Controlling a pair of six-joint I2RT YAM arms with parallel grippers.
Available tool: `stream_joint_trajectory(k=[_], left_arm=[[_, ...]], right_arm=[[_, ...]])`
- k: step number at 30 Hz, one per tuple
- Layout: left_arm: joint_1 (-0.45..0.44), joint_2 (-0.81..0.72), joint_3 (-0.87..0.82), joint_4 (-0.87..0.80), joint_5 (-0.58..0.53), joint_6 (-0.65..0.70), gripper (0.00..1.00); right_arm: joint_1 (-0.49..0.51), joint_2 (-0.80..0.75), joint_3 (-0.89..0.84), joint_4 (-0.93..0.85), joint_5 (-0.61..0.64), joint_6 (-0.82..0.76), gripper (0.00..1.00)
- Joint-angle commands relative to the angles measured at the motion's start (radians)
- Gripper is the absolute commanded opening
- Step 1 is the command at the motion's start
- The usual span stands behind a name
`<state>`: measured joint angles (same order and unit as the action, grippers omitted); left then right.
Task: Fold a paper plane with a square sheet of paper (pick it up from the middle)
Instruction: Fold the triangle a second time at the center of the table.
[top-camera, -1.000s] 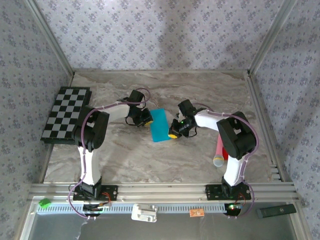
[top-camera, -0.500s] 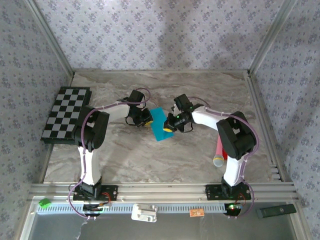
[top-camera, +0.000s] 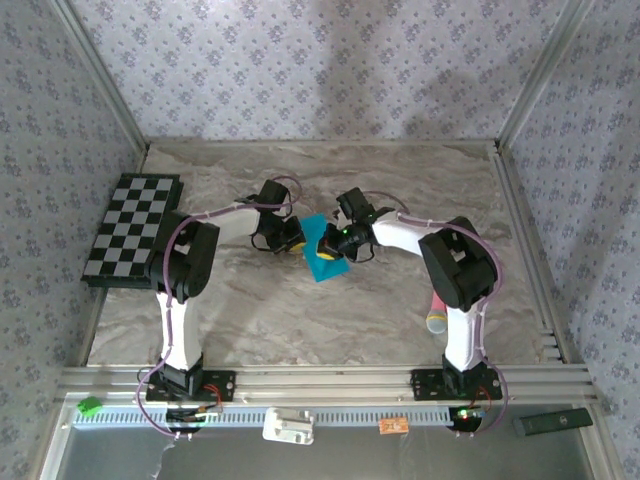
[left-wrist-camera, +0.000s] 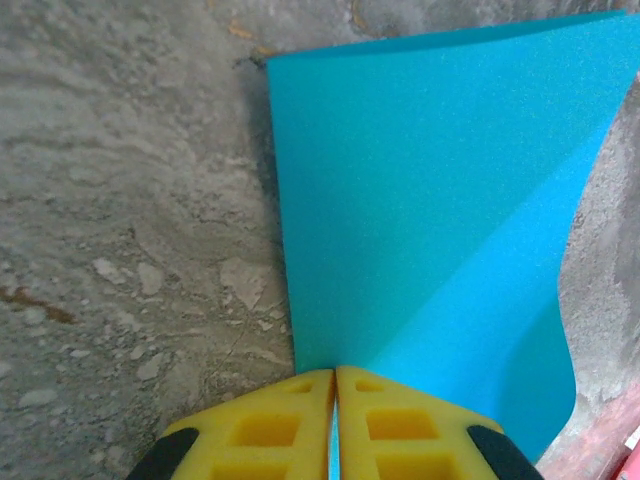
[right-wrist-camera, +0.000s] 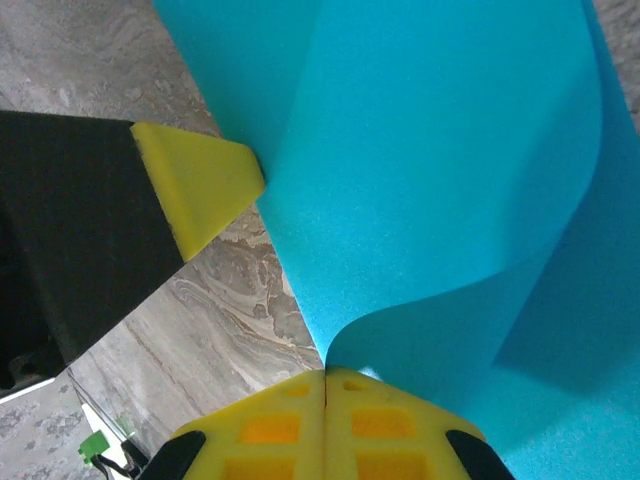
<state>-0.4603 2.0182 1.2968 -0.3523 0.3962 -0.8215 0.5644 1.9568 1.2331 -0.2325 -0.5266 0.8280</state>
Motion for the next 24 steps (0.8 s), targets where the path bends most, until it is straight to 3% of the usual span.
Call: stream_joint_trajectory(k=[1,24], left_arm=[[-0.005,0.043,0.018,-0.071,-0.019,0.037,0.10],[-0.011,0.060,0.021,-0.078,-0.013,0.047,0.09]], right_arm=[[0.008,0.025,0.025,0.017,0.026,0.021,0.00],[0.029,0.070,0.026,0.086,0.059,0.037,0.00]])
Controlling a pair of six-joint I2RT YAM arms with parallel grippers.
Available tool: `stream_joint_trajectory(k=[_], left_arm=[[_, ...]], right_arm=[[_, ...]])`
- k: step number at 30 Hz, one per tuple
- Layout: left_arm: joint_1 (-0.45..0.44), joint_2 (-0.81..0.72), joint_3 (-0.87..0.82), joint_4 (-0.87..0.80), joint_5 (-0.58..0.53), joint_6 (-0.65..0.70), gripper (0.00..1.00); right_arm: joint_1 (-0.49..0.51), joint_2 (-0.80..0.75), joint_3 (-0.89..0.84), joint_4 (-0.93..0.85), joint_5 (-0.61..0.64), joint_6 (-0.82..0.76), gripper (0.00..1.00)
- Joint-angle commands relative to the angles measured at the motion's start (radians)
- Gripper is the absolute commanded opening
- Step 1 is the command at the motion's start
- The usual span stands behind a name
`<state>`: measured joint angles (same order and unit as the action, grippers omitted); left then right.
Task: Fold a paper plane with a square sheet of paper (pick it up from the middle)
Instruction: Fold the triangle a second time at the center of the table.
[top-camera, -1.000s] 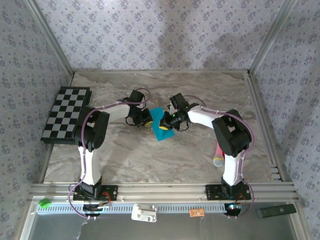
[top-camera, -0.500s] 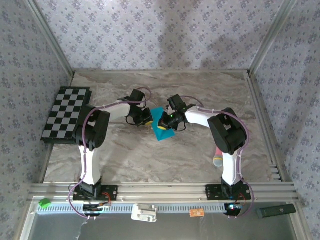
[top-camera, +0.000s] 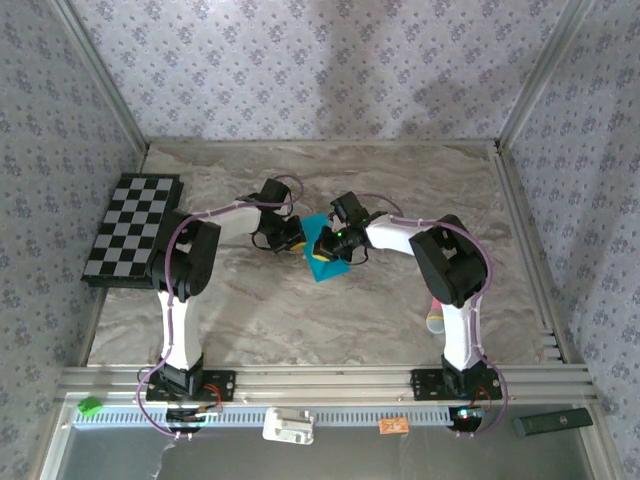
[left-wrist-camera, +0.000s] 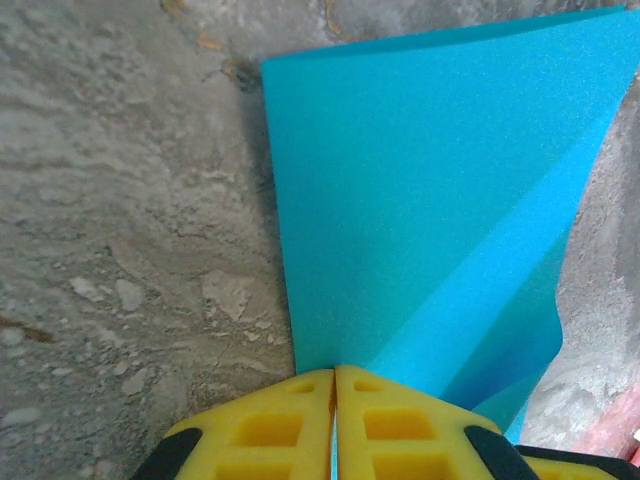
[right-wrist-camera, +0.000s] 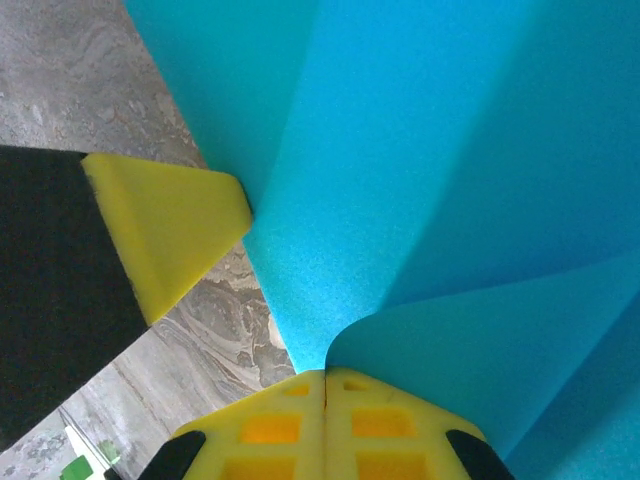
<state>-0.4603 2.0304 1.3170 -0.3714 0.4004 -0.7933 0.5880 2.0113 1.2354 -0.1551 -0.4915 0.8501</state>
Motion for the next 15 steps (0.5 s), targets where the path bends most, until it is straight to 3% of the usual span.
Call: stream_joint_trajectory(k=[1,15], left_arm=[[-0.012,0.048,0.000,-0.059,-0.017,0.018,0.09],[-0.017,0.047,0.001,-0.061,-0.016,0.018,0.09]], right_arm=[[0.006,0.015,0.024,0.013,0.028,0.014,0.00],[0.009,0.021,0.016,0.028,0.053,0.012,0.00]])
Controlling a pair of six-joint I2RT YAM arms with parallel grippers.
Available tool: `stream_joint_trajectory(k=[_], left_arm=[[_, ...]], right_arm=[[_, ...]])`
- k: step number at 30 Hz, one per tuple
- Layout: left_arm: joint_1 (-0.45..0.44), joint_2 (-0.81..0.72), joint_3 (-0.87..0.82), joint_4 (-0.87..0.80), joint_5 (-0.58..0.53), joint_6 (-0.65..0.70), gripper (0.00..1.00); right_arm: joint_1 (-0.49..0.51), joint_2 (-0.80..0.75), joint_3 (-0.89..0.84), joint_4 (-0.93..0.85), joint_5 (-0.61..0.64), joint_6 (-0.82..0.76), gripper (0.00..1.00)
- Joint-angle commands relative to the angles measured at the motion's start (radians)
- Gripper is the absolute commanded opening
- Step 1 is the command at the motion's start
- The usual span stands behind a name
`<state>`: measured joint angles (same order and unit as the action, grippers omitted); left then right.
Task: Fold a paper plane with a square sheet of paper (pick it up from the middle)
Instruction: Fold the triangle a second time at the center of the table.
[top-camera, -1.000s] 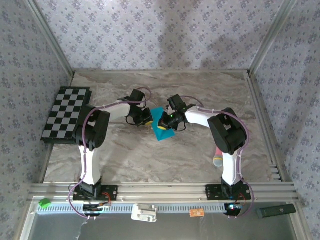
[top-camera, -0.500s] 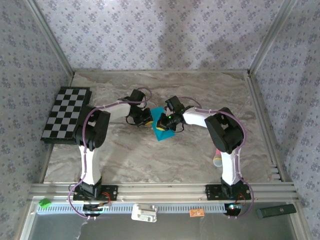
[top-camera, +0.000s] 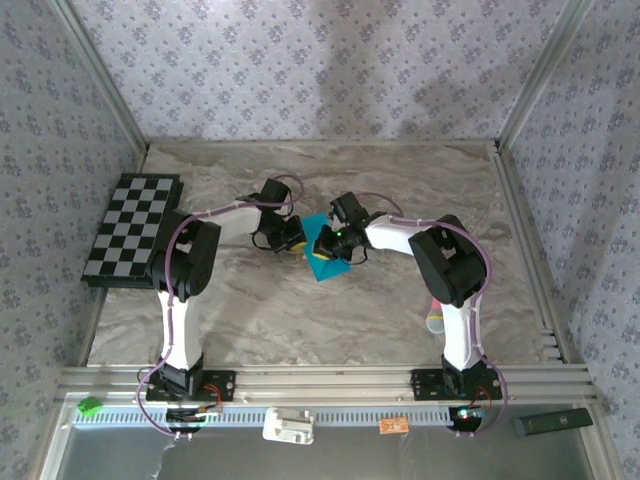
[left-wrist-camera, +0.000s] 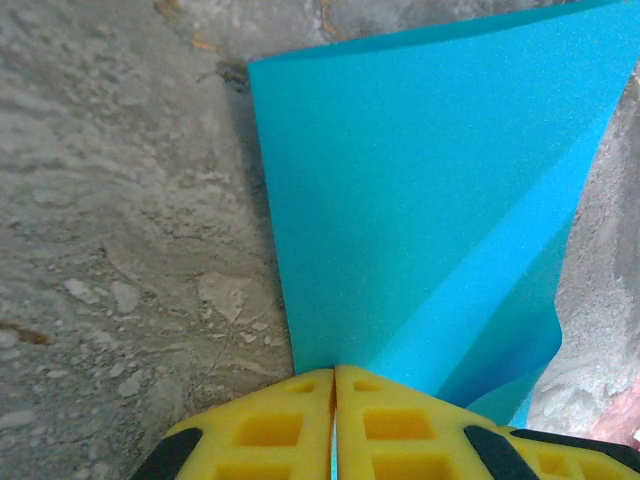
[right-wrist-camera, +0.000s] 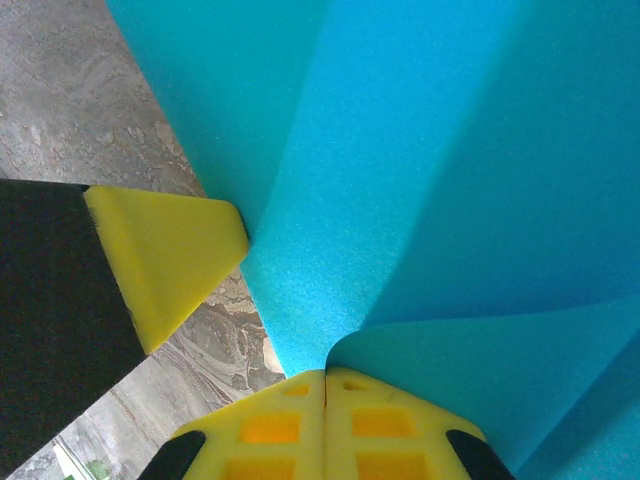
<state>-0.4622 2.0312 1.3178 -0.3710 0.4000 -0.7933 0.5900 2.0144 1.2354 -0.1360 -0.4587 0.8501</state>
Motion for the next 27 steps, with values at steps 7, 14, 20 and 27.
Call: stream_joint_trajectory(k=[7,14,20,27], left_arm=[[-0.015,0.047,-0.001,-0.061,-0.016,0.017,0.09],[-0.015,0.046,-0.003,-0.062,-0.018,0.018,0.09],[-0.015,0.045,-0.003,-0.061,-0.018,0.016,0.09],[-0.015,0.044,-0.005,-0.061,-0.018,0.016,0.09]], right_arm=[[0.007,0.024,0.019,0.009,0.017,0.009,0.00],[-0.001,0.021,0.011,-0.003,0.027,0.006,0.00],[-0.001,0.029,0.012,-0.008,0.032,0.007,0.00],[-0.001,0.038,0.013,-0.014,0.037,0.010,0.00]])
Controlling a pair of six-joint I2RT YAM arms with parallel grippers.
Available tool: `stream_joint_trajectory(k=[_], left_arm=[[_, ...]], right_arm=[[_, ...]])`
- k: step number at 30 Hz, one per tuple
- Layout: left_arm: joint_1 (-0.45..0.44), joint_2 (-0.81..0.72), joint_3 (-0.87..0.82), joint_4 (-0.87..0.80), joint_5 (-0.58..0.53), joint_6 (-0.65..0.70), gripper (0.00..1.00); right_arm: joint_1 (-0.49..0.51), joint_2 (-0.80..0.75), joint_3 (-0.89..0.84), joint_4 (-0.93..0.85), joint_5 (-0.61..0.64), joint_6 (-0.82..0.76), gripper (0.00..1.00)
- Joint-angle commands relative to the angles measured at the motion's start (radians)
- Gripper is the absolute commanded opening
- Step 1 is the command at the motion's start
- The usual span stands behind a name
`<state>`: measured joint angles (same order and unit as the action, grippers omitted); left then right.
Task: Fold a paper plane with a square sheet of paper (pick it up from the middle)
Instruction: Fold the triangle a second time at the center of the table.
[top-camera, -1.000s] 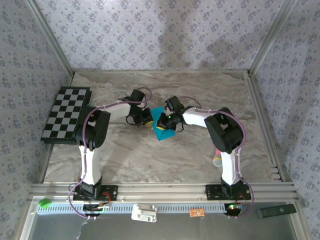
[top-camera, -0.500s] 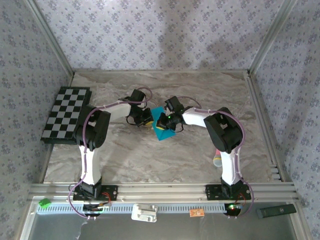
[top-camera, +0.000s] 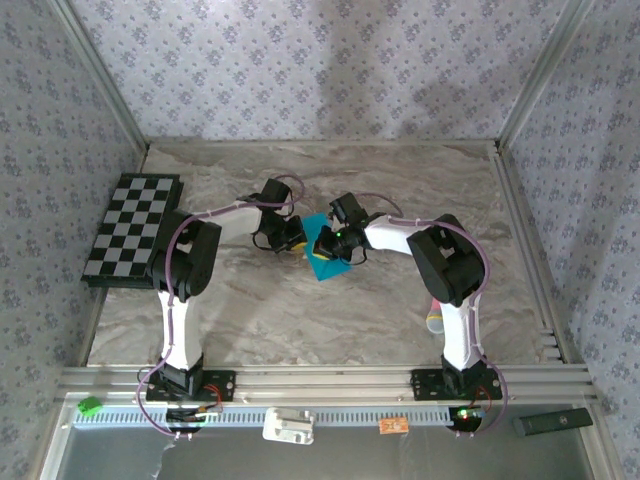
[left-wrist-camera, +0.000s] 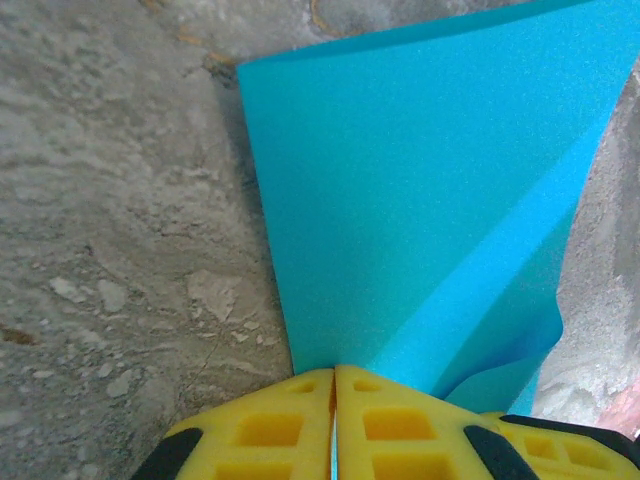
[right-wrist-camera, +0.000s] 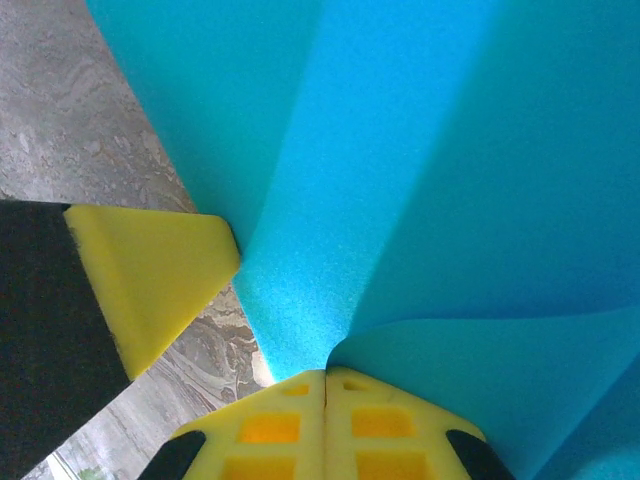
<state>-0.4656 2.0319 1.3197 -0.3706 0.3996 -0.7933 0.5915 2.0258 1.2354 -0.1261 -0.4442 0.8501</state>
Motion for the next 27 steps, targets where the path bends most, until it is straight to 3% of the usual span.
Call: stream_joint_trajectory(k=[1,12,21,27], left_arm=[[-0.011,0.042,-0.007,-0.060,-0.018,0.016,0.09],[-0.011,0.035,-0.007,-0.062,-0.018,0.016,0.09],[-0.007,0.013,-0.004,-0.068,-0.028,0.014,0.09],[0.028,-0.060,-0.003,-0.066,-0.043,-0.009,0.11]], right_arm=[[-0.003,0.028,0.013,-0.024,0.022,0.010,0.00],[-0.001,0.044,0.018,-0.029,0.007,0.015,0.05],[-0.005,0.057,0.021,-0.061,0.009,0.032,0.25],[-0.008,0.056,0.019,-0.069,0.009,0.036,0.32]])
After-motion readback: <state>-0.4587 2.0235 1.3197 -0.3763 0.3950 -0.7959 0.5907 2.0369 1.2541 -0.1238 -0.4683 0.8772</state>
